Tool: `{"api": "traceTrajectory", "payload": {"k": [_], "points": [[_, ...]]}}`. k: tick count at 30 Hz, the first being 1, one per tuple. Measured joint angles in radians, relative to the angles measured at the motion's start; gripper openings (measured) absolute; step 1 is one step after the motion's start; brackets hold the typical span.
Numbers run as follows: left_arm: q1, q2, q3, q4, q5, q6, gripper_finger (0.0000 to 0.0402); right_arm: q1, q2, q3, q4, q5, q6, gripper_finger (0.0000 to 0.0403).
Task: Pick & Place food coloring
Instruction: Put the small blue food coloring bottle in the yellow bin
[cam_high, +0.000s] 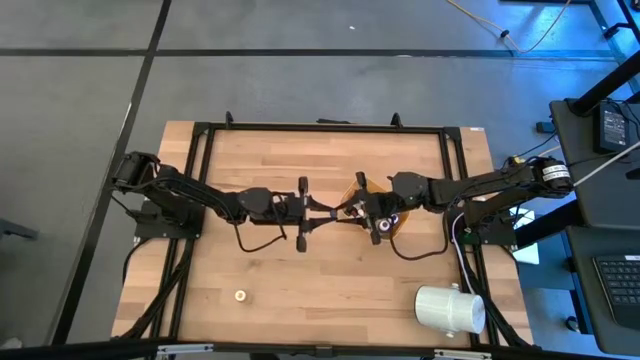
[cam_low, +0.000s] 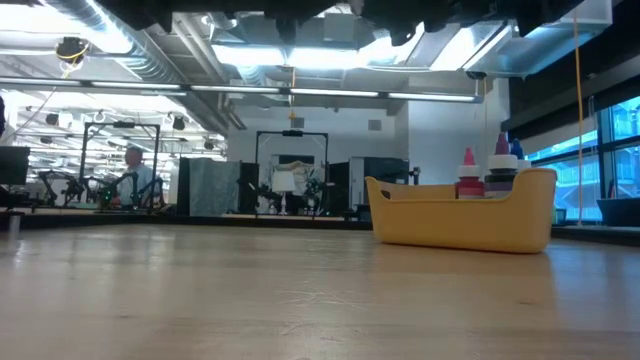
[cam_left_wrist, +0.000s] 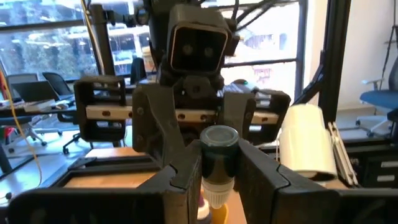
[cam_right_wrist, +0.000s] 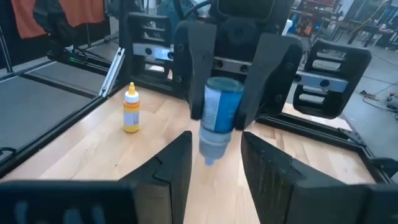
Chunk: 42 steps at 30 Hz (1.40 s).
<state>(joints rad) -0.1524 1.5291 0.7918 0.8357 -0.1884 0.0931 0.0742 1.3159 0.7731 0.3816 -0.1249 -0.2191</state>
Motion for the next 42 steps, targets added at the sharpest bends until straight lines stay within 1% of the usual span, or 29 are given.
{"api": "traceTrajectory", "payload": {"k": [10, 15, 20, 28, 30, 33, 35, 38, 42], "points": [[0.006, 0.000, 0.000, 0.026, 0.004, 0.004, 0.0085, 0.000, 0.000, 0.000, 0.030, 0.000, 0.001, 0.0141], [0.006, 0.000, 0.000, 0.067, 0.004, 0.027, 0.0085, 0.000, 0.000, 0.000, 0.047, 0.000, 0.001, 0.0141], [0.018, 0.000, 0.000, 0.073, 0.007, 0.033, 0.0086, 0.000, 0.000, 0.000, 0.080, 0.003, 0.001, 0.0141], [0.024, 0.000, 0.000, 0.087, 0.008, 0.034, 0.0086, 0.000, 0.000, 0.000, 0.083, 0.004, 0.001, 0.0141], [0.024, 0.000, 0.000, 0.089, 0.008, 0.041, 0.0086, 0.001, 0.000, 0.000, 0.083, 0.028, 0.002, 0.0141], [0.024, 0.000, 0.000, 0.089, 0.007, 0.041, 0.0086, 0.001, 0.000, 0.000, 0.081, 0.092, 0.005, 0.0141], [0.025, 0.000, 0.000, 0.090, 0.004, 0.042, 0.0086, 0.001, 0.000, 0.000, 0.085, 0.099, 0.000, 0.0140], [0.025, 0.000, 0.000, 0.093, 0.005, 0.043, 0.0086, 0.001, 0.000, 0.000, 0.090, 0.097, 0.001, 0.0133], [0.025, 0.000, 0.000, 0.093, 0.005, 0.044, 0.0086, 0.001, 0.000, 0.000, 0.090, 0.088, 0.001, 0.0106]]}}
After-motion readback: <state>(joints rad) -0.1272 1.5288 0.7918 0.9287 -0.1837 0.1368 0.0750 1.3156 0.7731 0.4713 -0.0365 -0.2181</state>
